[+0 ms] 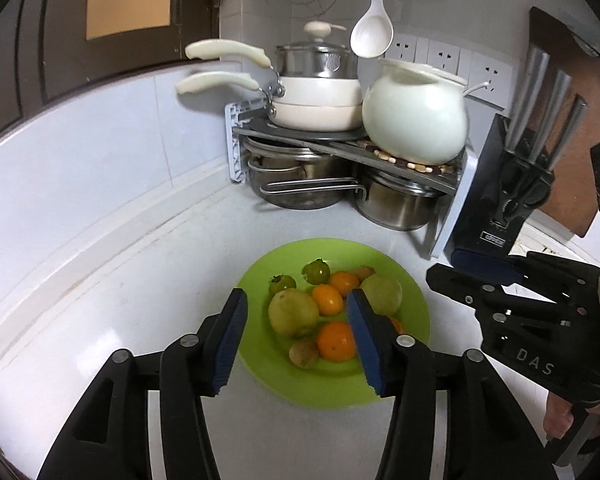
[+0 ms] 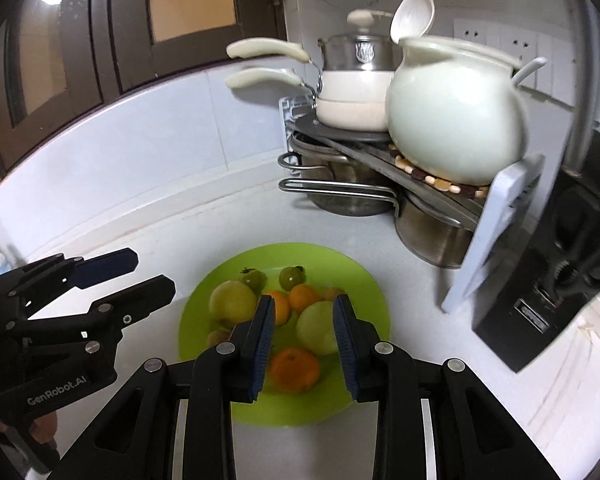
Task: Organize fruits
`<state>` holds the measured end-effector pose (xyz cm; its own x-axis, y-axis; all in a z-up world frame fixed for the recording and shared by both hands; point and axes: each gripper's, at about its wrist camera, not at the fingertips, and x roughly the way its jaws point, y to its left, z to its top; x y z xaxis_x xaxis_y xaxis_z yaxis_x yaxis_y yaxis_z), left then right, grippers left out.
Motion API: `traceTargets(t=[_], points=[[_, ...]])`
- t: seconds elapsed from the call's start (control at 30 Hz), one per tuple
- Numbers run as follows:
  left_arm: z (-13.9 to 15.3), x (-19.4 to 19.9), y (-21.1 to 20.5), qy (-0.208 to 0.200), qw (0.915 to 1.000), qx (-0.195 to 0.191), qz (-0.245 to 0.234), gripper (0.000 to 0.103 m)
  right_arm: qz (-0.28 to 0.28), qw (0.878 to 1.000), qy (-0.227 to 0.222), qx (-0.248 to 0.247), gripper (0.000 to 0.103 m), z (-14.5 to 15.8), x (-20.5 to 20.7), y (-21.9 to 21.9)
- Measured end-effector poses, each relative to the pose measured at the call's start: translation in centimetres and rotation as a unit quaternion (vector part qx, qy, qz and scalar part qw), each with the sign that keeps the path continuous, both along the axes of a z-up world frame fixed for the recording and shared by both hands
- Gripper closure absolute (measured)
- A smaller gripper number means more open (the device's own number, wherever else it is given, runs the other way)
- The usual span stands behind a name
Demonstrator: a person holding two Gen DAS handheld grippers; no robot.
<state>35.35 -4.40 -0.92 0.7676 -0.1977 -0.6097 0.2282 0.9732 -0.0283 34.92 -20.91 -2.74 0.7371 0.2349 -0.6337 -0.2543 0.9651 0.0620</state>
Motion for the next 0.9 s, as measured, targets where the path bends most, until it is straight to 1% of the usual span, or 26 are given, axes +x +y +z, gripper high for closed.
traceTargets(t=[0.07, 0.1, 0.13, 0.2, 0.23, 0.3, 0.37, 0.47, 0.57, 0.8, 0.9], points=[[0.3, -1.0, 0.2, -0.006, 1.0000, 0.001, -0.001, 0.039, -0.007, 1.000, -0.004, 0.001, 0.072, 0.2, -1.4, 0.1], [0.4, -1.8, 0.4, -0.012, 0.9999, 0.002, -0.001, 0.037, -0.011, 1.000, -0.006, 0.000, 0.069, 0.3, -1.9, 0.1], [0.5, -2.1, 0.5, -0.015, 0.9999, 0.002, 0.000, 0.035, -0.019, 1.000, -0.009, -0.001, 0.066, 0.4, -2.9, 0.2], [0.7, -3.4, 0.8, -0.025, 0.9997, 0.004, 0.000, 0.030, -0.031, 0.999, -0.015, -0.002, 0.056, 0.6, -4.1, 0.2], [0.8, -4.1, 1.0, -0.030, 0.9995, 0.007, 0.001, 0.026, -0.037, 0.999, -0.020, -0.002, 0.055, 0.6, -5.1, 0.2], [1.0, -5.4, 1.3, -0.038, 0.9991, 0.015, 0.005, 0.022, -0.049, 0.999, -0.023, -0.002, 0.047, 0.7, -6.5, 0.2], [1.2, -6.9, 1.7, -0.044, 0.9988, 0.020, 0.007, 0.015, -0.055, 0.998, -0.026, 0.001, 0.044, 0.9, -7.8, 0.2], [1.3, -8.8, 2.2, -0.049, 0.9985, 0.018, 0.014, 0.012, -0.066, 0.997, -0.031, 0.000, 0.037, 1.0, -9.9, 0.2], [1.4, -10.9, 2.6, -0.054, 0.9981, 0.017, 0.023, 0.006, -0.074, 0.997, -0.036, -0.003, 0.035, 1.1, -12.0, 0.1], [1.7, -16.6, 2.3, -0.066, 0.9971, 0.010, 0.038, 0.001, -0.073, 0.996, -0.050, -0.007, 0.024, 1.6, -17.3, -0.2], [1.9, -18.8, 1.9, -0.071, 0.9964, 0.008, 0.045, 0.000, -0.073, 0.996, -0.054, -0.004, 0.020, 1.8, -19.4, -0.5]])
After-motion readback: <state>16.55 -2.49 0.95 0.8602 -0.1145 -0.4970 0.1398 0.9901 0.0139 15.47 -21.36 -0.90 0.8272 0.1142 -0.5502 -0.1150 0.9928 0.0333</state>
